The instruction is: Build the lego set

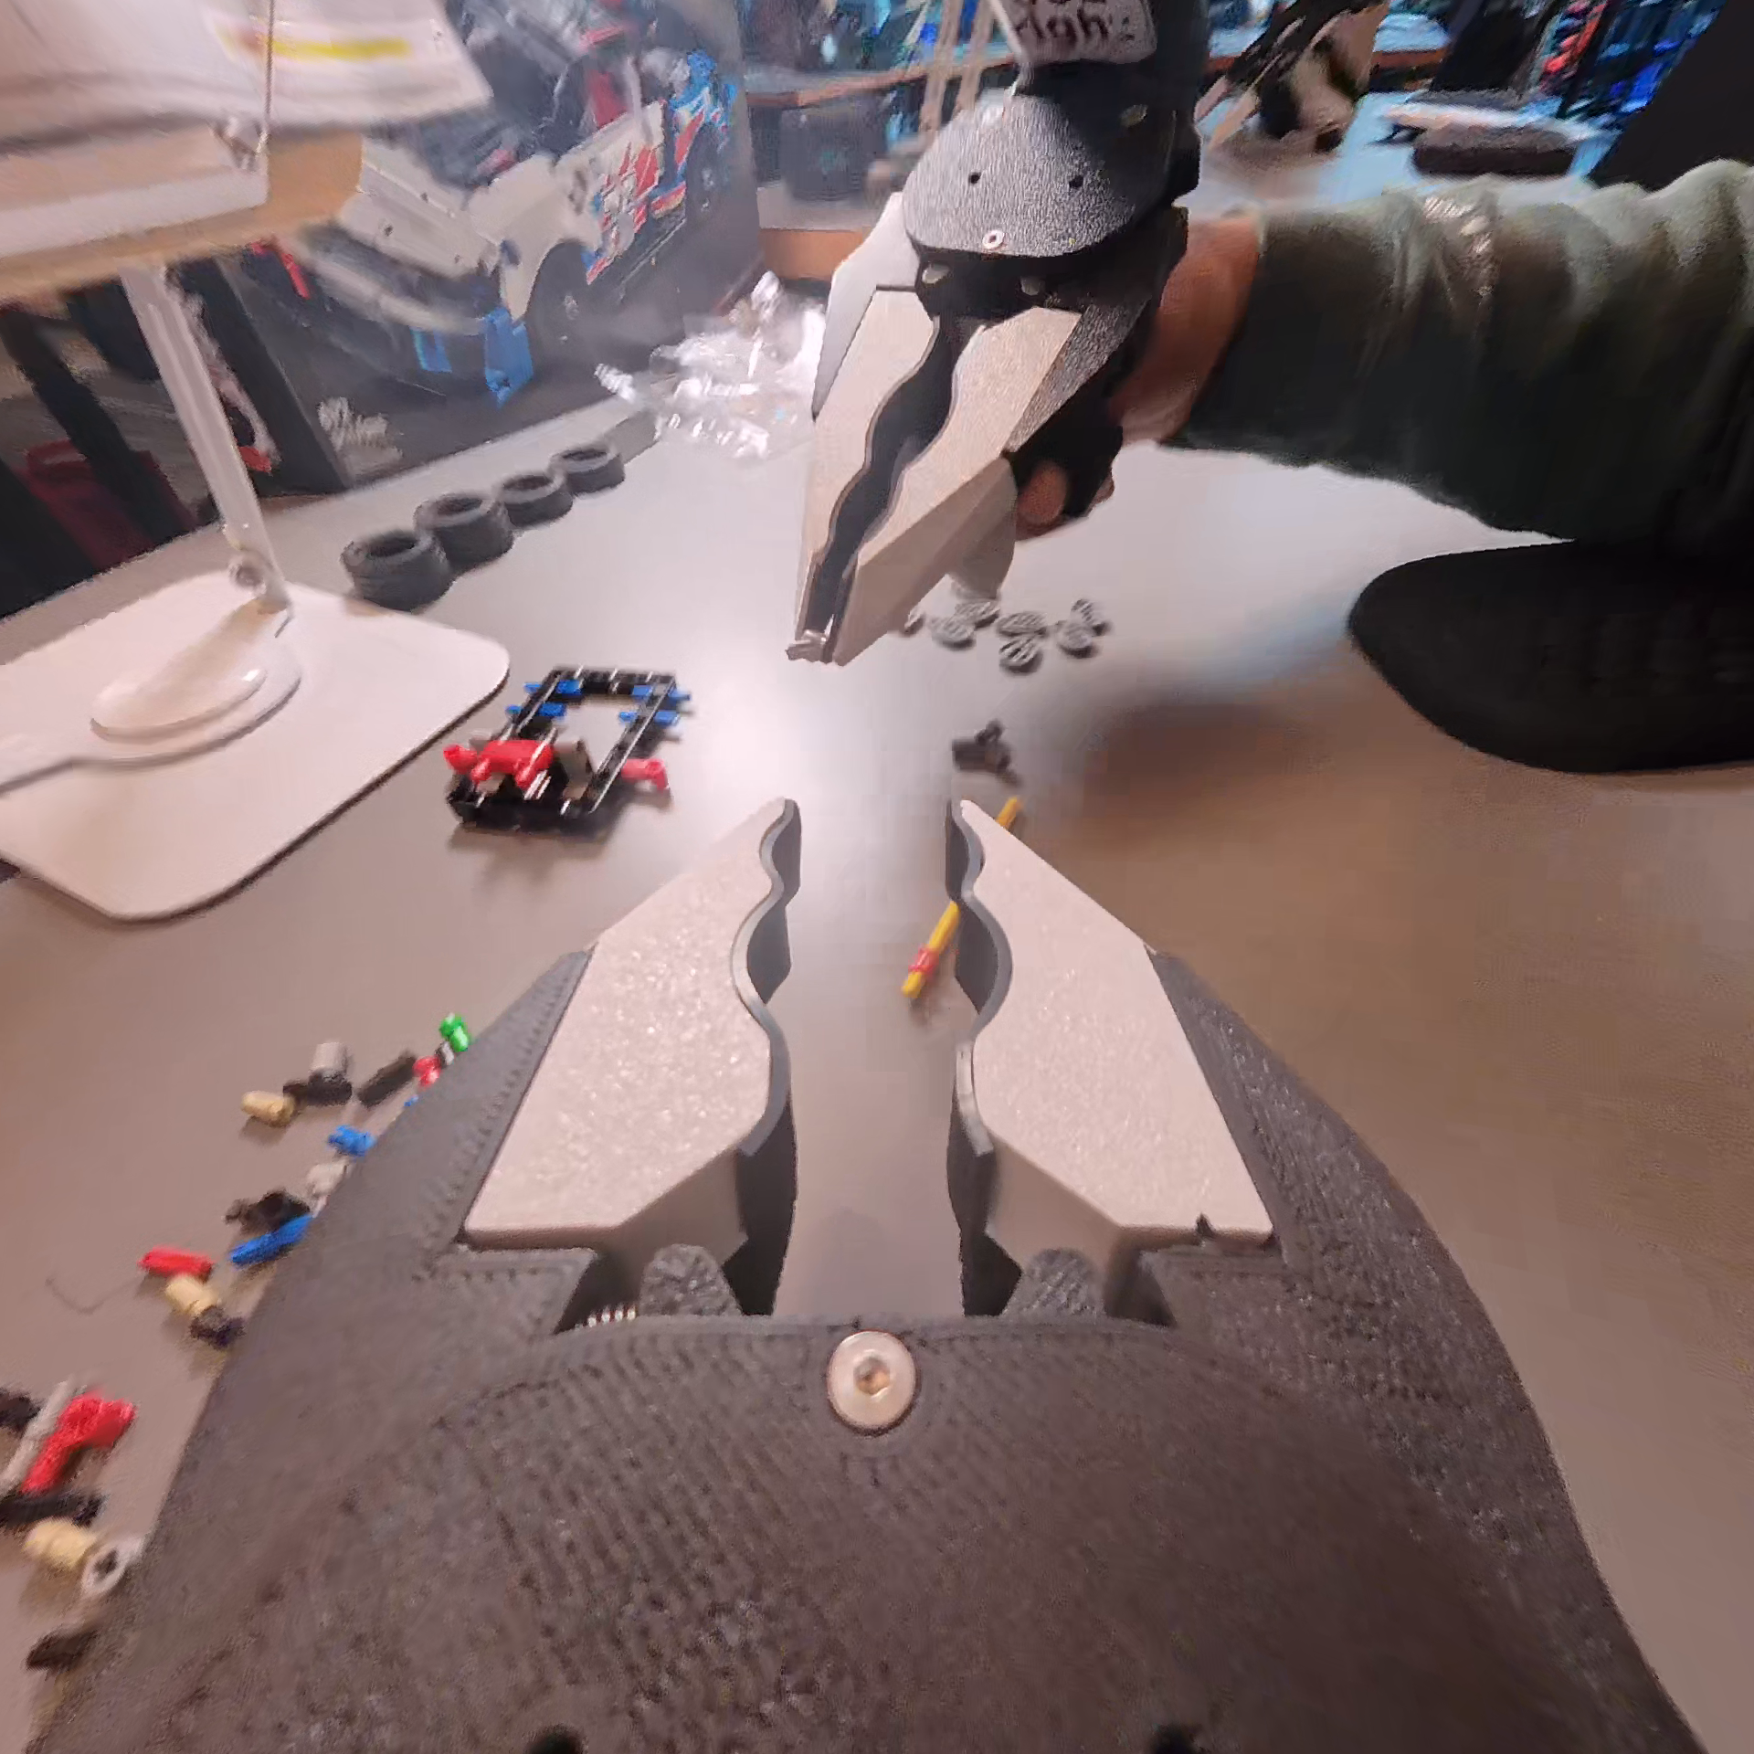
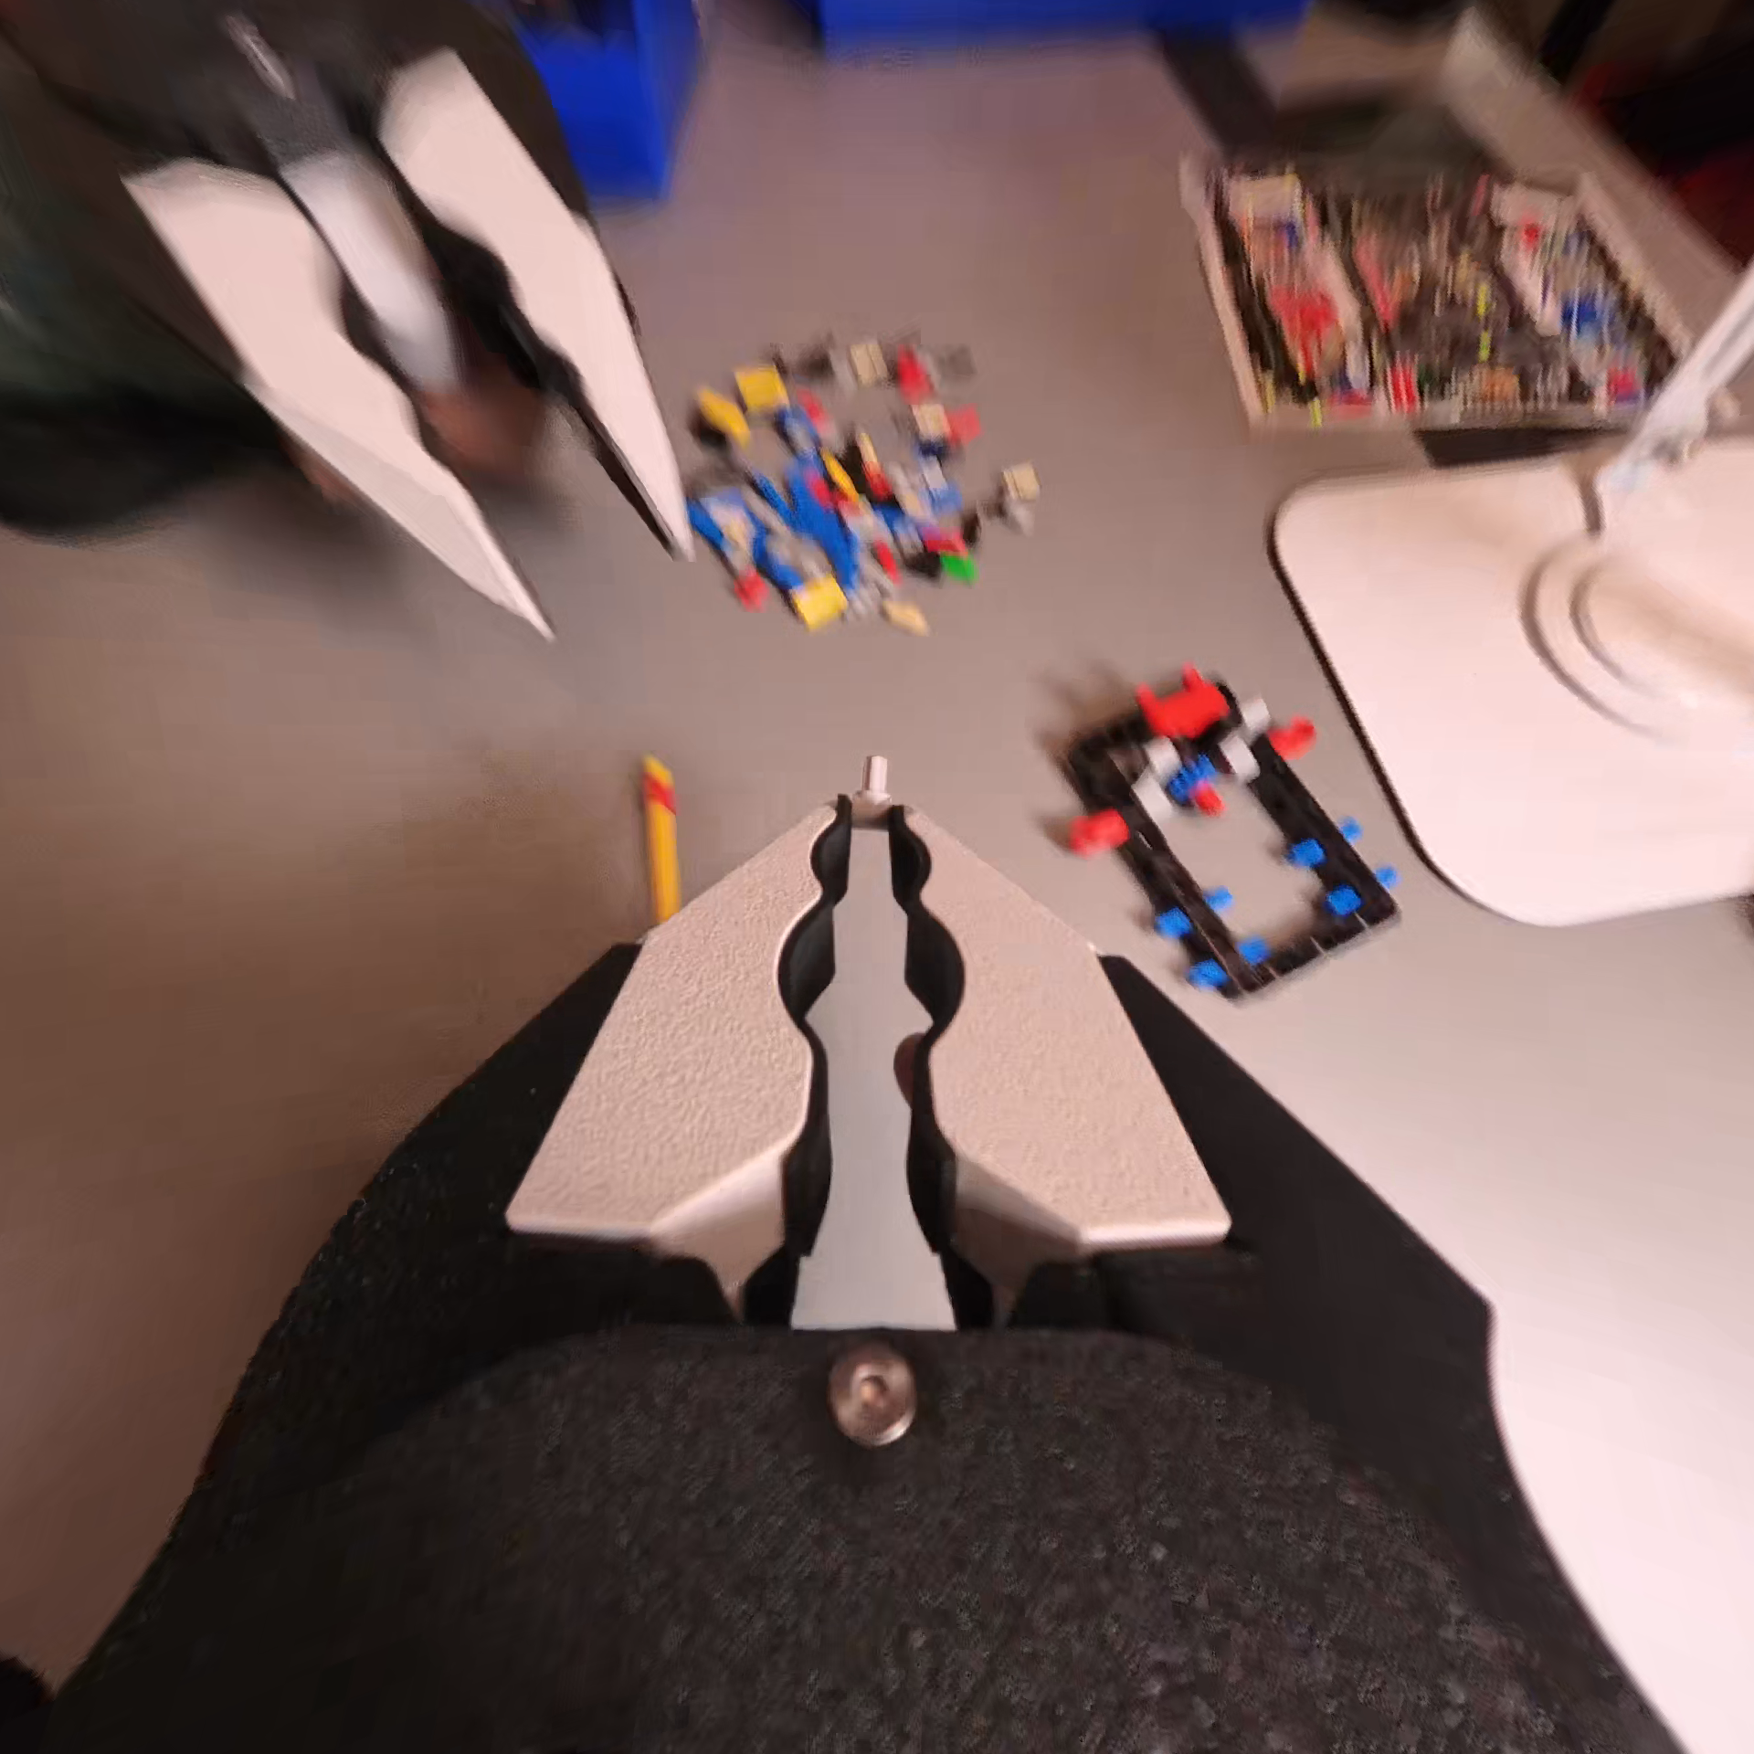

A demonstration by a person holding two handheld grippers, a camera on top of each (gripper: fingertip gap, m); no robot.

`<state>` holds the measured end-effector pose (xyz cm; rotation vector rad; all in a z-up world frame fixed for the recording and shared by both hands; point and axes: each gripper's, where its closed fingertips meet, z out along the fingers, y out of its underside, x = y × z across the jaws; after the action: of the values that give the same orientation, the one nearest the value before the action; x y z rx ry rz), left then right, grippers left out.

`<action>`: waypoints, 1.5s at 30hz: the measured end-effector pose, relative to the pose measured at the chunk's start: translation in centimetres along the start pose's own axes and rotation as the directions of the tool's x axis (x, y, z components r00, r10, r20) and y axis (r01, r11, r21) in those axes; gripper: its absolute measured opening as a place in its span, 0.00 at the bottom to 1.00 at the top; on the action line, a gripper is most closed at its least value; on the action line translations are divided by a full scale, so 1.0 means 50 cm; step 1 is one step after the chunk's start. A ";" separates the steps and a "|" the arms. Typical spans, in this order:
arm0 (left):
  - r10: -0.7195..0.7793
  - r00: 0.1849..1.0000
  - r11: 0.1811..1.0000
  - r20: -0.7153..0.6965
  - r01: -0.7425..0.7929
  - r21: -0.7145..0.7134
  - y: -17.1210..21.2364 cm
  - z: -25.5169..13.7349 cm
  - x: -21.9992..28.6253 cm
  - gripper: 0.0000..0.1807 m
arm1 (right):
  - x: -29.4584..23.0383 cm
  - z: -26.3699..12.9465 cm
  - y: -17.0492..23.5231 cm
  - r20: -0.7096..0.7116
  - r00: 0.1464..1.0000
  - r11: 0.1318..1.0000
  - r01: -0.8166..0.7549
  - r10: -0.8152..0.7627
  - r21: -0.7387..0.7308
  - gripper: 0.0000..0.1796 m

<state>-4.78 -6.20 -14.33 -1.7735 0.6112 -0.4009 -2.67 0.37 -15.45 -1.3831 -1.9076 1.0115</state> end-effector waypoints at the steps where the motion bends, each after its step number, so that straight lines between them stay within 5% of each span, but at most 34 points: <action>1: 0.019 1.000 0.999 -0.018 -0.019 0.027 -0.011 -0.002 0.012 0.16 | -0.030 -0.011 -0.035 0.043 0.998 0.993 -0.051 0.047 0.107 0.03; 3: 0.084 0.996 0.993 -0.032 -0.081 0.087 -0.037 -0.006 0.036 0.16 | -0.078 -0.033 -0.093 0.131 0.974 0.928 -0.215 0.183 0.305 0.03; 7: 0.123 0.992 0.975 -0.020 -0.117 0.187 -0.080 -0.008 0.072 0.16 | -0.134 -0.072 -0.146 0.333 0.839 0.648 -0.543 0.429 0.533 0.03; 12: 0.205 0.977 0.941 0.053 -0.212 0.266 -0.123 -0.014 0.098 0.13 | -0.157 -0.080 -0.140 0.609 0.523 0.224 -0.837 0.596 0.499 0.03; 15: 0.227 0.972 0.940 0.056 -0.234 0.250 -0.116 -0.007 0.107 0.12 | -0.163 -0.071 -0.135 0.666 0.451 0.137 -0.873 0.595 0.469 0.03; 28: 0.327 0.933 0.919 0.151 -0.351 0.179 -0.106 -0.001 0.097 0.09 | -0.177 -0.050 -0.126 0.674 0.427 0.150 -0.890 0.603 0.430 0.03; 37: 0.434 0.901 0.895 -0.008 -0.431 0.113 -0.063 -0.008 0.122 0.06 | -0.214 -0.017 -0.095 0.541 0.599 0.533 -0.793 0.591 0.296 0.03; 45: 0.450 0.884 0.892 -0.123 -0.440 0.101 -0.045 -0.007 0.152 0.04 | -0.240 -0.018 -0.073 0.585 0.580 0.618 -0.769 0.567 0.165 0.03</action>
<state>1.60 -10.51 -12.37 -1.4857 1.0695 -0.2261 -0.22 -11.50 -12.07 -1.7593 -1.2625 2.1906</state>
